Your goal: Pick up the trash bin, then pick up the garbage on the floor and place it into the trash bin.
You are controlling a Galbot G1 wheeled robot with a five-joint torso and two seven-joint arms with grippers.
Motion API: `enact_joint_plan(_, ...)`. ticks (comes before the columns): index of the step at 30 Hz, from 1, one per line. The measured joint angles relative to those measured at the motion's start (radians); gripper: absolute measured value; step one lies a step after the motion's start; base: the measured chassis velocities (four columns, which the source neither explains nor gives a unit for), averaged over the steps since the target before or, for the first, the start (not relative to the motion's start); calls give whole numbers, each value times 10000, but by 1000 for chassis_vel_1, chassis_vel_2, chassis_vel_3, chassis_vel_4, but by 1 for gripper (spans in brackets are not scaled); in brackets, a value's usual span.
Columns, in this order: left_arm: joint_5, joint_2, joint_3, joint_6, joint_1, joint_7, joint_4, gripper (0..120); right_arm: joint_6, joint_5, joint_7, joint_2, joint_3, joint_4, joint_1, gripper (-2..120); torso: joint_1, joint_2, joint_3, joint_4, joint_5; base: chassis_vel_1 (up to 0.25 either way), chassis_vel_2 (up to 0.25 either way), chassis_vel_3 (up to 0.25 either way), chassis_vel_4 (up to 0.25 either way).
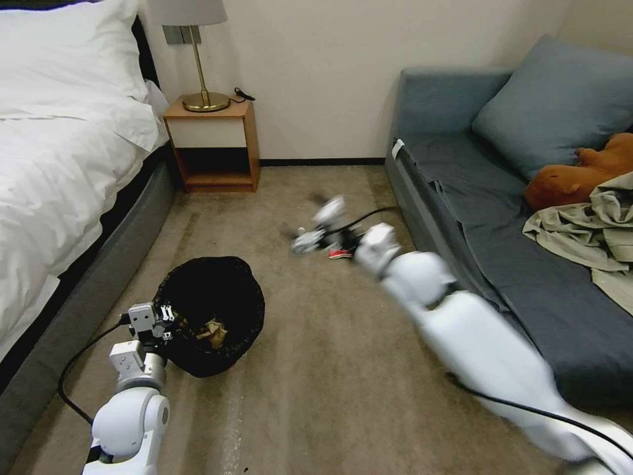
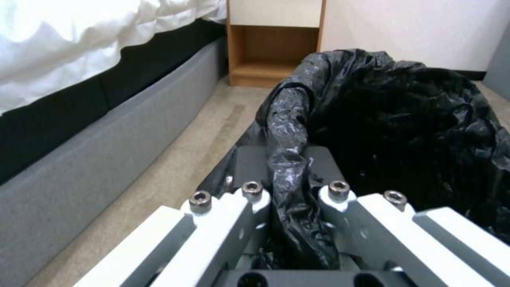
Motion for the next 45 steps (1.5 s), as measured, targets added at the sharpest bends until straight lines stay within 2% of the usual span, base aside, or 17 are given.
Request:
enact_joint_plan(1,-1,15,16,0,-23,4,5,5,80,-34,93,-42,670,312,-590,100,0,0,0,-1,1,0,0,0,0)
enact_joint_plan(2,-1,15,16,0,-23,4,5,5,80,-34,93,-42,670,312,-590,100,0,0,0,-1,1,0,0,0,0)
enact_joint_plan(5,-1,58,99,-1,-111,25,10,5,455,-128,487,414,2845,1464,-2490,100,-1,-1,-1,-5,0,0,0,0,0)
enact_joint_plan(6,-1,58,99,-1,-111,25,10,5,455,-128,487,414,2845,1464,-2490,100,-1,-1,-1,-5,0,0,0,0,0)
enact_joint_plan(8,6,81,149,-1,-169,54,8,5,864,-357,922,1130,3705,2011,-3475,100,-1,-1,-1,0,-2,0,0,0,0)
enact_joint_plan(9,6,81,149,-1,-169,54,8,5,864,-357,922,1130,3705,2011,-3475,100,-1,-1,-1,0,-2,0,0,0,0)
enact_joint_plan(10,14,88,184,-1,-206,72,3,5,1122,-466,1172,1609,3951,2208,-3964,100,-1,-1,-1,-1,-1,0,0,0,0)
enact_joint_plan(11,14,88,184,-1,-206,72,3,5,1122,-466,1172,1609,3951,2208,-3964,100,-1,-1,-1,-1,-1,0,0,0,0)
enact_joint_plan(12,28,94,234,-1,-263,91,-2,5,1528,-624,1479,2278,4179,2336,-4658,100,-1,-1,-1,1,-1,0,0,0,0)
enact_joint_plan(14,32,94,248,-2,-276,92,-2,5,1681,-700,1554,2472,4213,2342,-4874,100,-2,-1,-1,-1,-1,0,0,0,0)
enact_joint_plan(16,40,119,331,-1,-320,116,-1,5,2509,-1132,1810,3305,4305,2134,-5726,100,-1,-1,-1,-1,-2,0,0,0,0)
enact_joint_plan(23,40,179,416,-12,-388,127,71,5,3410,-1711,1743,4343,4504,1543,-6429,100,-1,0,-1,2,-4,0,0,0,0)
enact_joint_plan(29,25,208,417,-14,-497,129,166,5,3885,-2013,1373,4790,4538,1156,-6805,100,-1,-1,-1,1,-4,0,0,0,0)
enact_joint_plan(38,27,187,440,-15,-619,132,247,5,4524,-2444,804,5077,4357,553,-7282,100,-1,-1,0,1,-3,0,0,0,0)
enact_joint_plan(45,69,127,467,-15,-622,133,272,5,4613,-2468,606,5054,4321,376,-7247,100,-1,0,0,1,-3,0,0,0,0)
